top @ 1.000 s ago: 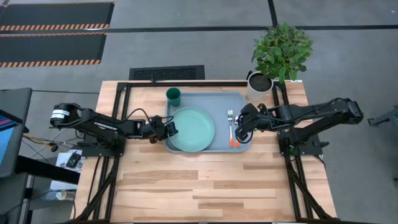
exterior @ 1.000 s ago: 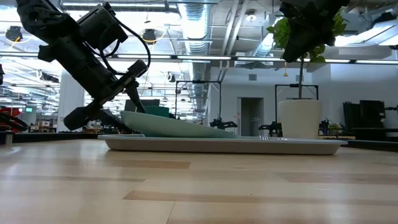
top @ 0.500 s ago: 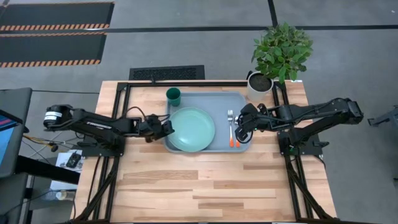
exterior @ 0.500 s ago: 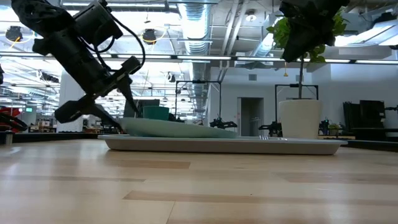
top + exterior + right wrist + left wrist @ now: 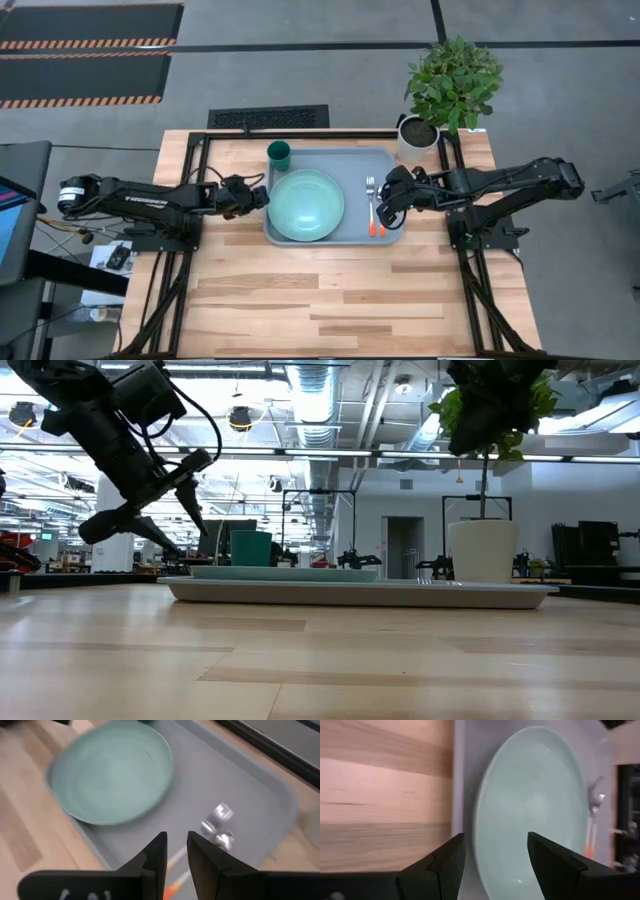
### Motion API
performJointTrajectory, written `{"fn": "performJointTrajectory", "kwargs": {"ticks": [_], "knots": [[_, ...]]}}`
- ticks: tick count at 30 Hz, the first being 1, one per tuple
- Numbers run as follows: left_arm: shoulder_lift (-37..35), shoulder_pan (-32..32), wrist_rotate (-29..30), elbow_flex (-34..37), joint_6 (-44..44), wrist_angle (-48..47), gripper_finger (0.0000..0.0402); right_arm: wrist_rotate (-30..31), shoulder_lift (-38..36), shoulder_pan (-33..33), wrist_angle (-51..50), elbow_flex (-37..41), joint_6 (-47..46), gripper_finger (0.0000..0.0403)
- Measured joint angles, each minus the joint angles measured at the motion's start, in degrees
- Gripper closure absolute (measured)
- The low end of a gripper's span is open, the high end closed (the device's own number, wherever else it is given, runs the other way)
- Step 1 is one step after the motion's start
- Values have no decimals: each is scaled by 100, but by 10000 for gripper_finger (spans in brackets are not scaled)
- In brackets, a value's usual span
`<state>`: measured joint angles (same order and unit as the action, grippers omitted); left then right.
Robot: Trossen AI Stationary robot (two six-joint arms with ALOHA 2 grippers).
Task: Pick and place plate/cup/fork/spoon on tray
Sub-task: Return to Home Position
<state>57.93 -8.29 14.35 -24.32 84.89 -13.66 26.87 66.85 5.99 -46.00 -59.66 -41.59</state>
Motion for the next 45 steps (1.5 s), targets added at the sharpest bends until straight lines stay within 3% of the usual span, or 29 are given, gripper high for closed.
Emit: {"fn": "performJointTrajectory", "kwargs": {"ticks": [4,9,14,20,27,33,38,42,45], "knots": [[-655,-8,-167,-54,-492,188,203,-276,-146,1,985,0,752,302],[-1727,90,-204,-489,-1930,556,203,-703,-519,8,2251,-3,1805,302],[-2608,353,-252,-1010,-3647,774,203,-740,-1065,49,2421,-17,2505,302],[-3478,869,914,-1015,-5088,687,203,-738,-2025,-252,2865,401,2471,302],[-4127,1455,882,-34,-5085,716,203,-757,-3204,-310,3917,1892,2123,302],[-4401,1823,869,799,-5047,1275,203,-726,-3902,-242,5007,3018,2100,302],[-4980,1967,563,1097,-5159,1232,203,-300,-4597,-514,4960,3480,2001,302],[-5700,2062,235,1243,-5341,948,203,-435,-5296,-732,4958,3814,2209,302],[-5783,2118,263,1273,-5545,801,203,-485,-5733,-771,4856,4200,2222,302]]}}
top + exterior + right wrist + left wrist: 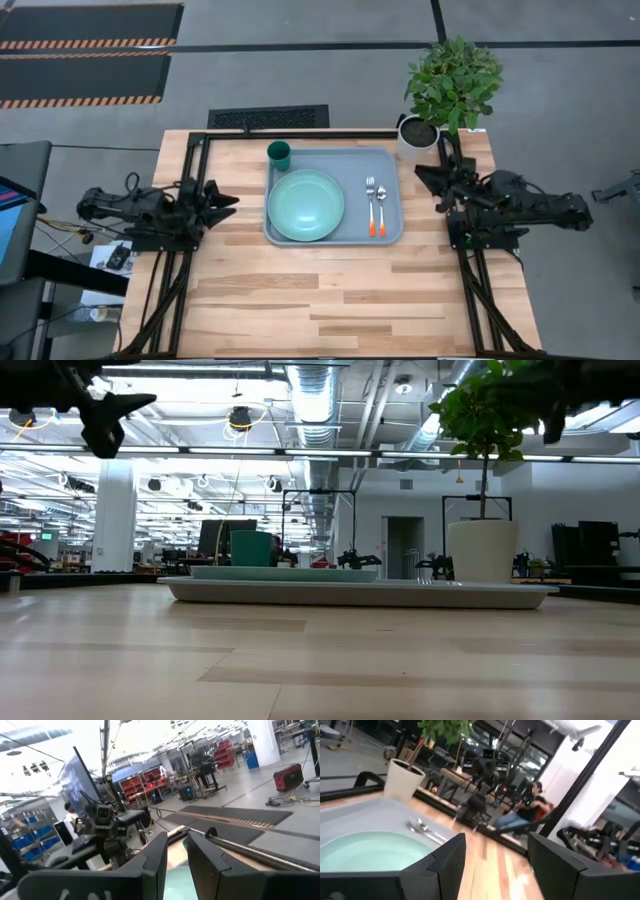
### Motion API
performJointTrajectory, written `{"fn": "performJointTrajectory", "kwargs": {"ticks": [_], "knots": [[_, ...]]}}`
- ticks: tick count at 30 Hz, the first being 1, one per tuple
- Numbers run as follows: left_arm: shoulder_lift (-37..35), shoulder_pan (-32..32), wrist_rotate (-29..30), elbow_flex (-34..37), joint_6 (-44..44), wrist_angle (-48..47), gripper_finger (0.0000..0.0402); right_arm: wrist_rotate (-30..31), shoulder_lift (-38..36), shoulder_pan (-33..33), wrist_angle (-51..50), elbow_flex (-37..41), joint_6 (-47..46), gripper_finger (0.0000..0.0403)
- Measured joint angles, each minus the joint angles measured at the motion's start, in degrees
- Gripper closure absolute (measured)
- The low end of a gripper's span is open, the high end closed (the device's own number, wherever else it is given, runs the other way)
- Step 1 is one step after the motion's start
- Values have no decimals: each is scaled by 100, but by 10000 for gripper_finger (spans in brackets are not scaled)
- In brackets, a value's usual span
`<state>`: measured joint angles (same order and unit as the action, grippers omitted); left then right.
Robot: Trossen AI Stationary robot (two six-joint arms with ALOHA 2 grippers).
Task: Pick and place plate/cup/fork/spoon on tray
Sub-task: Return to Home Position
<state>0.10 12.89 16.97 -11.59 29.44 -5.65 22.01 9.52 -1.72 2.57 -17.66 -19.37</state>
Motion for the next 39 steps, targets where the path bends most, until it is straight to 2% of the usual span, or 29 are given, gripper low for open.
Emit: {"fn": "performJointTrajectory", "kwargs": {"ticks": [6,10,14,21,39], "knots": [[8,30,127,377,80,-111,203,-112,-685,9,119,1024,-329,302],[4,28,-88,855,316,364,203,-114,-944,16,445,1721,-564,302],[55,30,-343,1041,289,749,203,-102,-901,0,160,1704,-626,302],[63,30,-55,1053,-1,800,203,-102,-825,-168,112,1704,-416,302],[63,32,-134,1053,168,791,203,-102,-787,-219,92,1706,-416,302]]}}
